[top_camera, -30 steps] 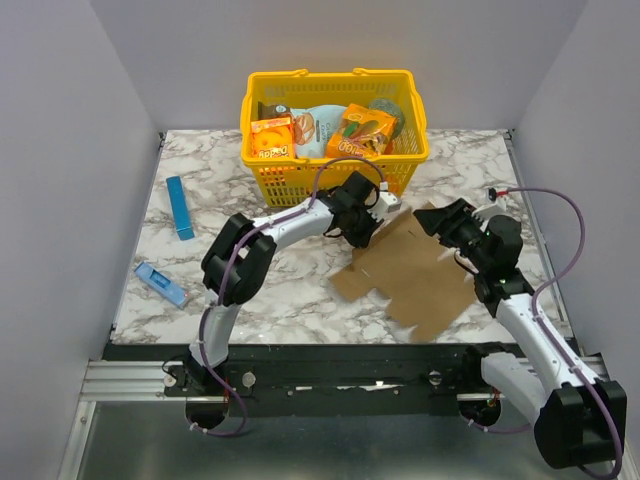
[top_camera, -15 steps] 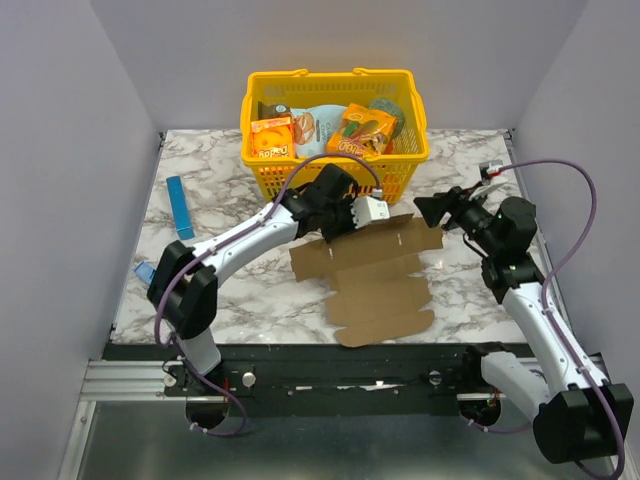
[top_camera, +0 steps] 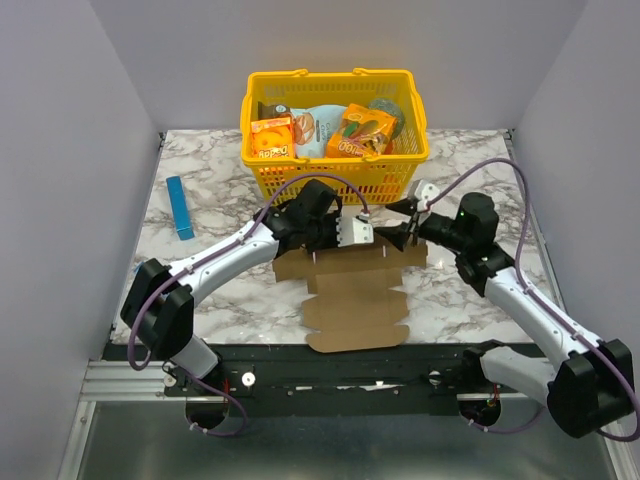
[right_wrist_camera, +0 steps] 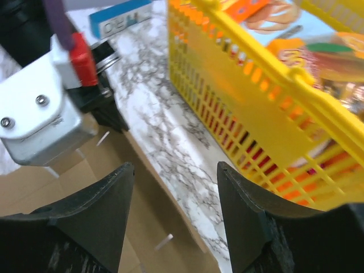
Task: Fold the paper box
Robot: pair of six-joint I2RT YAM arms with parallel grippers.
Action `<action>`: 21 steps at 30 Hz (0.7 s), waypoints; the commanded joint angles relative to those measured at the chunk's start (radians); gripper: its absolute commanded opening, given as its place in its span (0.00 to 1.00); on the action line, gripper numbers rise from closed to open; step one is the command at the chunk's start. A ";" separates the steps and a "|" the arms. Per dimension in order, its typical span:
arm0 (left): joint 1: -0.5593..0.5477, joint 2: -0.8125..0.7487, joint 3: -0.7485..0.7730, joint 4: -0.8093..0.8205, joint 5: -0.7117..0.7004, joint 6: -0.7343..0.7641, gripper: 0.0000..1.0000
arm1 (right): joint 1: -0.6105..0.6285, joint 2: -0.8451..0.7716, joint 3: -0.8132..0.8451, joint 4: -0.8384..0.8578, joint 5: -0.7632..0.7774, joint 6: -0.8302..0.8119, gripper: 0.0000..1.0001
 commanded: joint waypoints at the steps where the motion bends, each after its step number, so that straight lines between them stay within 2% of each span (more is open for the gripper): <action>1: -0.011 -0.055 -0.030 0.055 -0.008 0.023 0.00 | 0.069 0.057 0.011 -0.063 0.067 -0.178 0.66; 11: -0.023 -0.078 -0.057 0.082 0.006 0.026 0.00 | 0.159 0.129 -0.004 -0.112 0.262 -0.298 0.62; 21: -0.054 -0.090 -0.077 0.104 0.001 0.027 0.00 | 0.169 0.174 -0.007 -0.097 0.285 -0.330 0.59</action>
